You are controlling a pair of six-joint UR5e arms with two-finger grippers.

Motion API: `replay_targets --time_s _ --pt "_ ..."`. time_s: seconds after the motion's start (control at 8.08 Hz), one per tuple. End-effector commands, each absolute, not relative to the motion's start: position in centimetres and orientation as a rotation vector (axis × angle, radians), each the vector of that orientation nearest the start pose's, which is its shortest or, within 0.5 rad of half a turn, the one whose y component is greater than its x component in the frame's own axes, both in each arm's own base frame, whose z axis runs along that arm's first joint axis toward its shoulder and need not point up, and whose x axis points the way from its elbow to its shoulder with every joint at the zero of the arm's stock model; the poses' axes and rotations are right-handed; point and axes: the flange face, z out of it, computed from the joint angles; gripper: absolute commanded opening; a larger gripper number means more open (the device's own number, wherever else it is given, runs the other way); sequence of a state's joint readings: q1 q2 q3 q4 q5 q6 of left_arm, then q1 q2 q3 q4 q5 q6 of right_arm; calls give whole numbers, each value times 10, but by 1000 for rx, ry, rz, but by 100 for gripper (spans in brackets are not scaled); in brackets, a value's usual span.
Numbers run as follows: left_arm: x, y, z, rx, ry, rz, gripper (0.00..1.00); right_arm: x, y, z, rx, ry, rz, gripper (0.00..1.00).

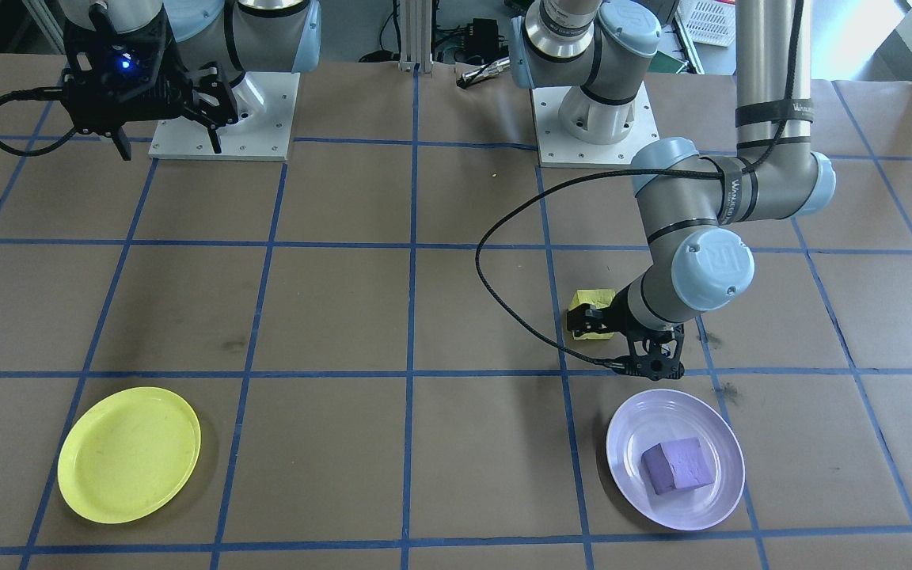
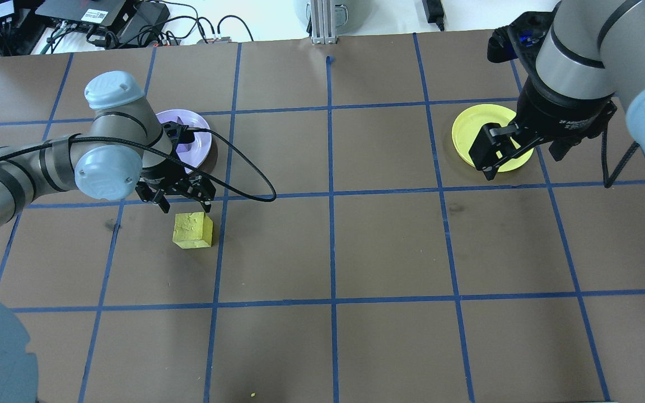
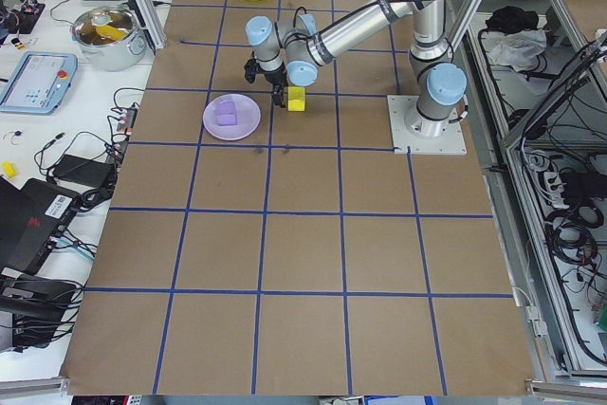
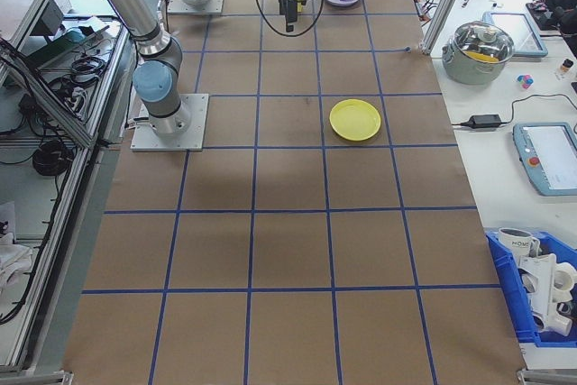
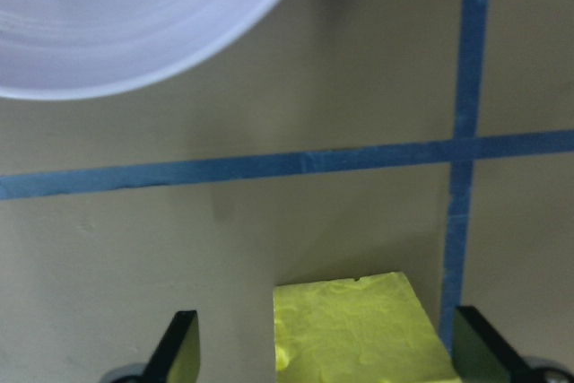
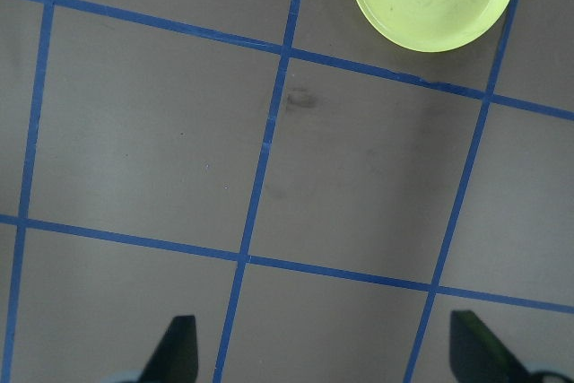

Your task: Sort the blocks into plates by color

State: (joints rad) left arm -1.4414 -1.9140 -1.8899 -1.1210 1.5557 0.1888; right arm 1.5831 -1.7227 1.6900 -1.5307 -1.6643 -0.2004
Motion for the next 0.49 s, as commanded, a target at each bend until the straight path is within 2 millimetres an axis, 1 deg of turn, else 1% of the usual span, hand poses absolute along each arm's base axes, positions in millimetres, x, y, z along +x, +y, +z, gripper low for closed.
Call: replay_targets --time_s 0.0,0.12,0.37 --pt "-33 -542 201 0 3182 336 100 129 -425 495 -342 3216 29 100" --pt "-35 -543 202 -56 3177 333 100 129 -425 495 -342 3216 29 100" --pt "-37 -544 200 -85 3170 353 100 130 -425 495 -342 3213 28 100"
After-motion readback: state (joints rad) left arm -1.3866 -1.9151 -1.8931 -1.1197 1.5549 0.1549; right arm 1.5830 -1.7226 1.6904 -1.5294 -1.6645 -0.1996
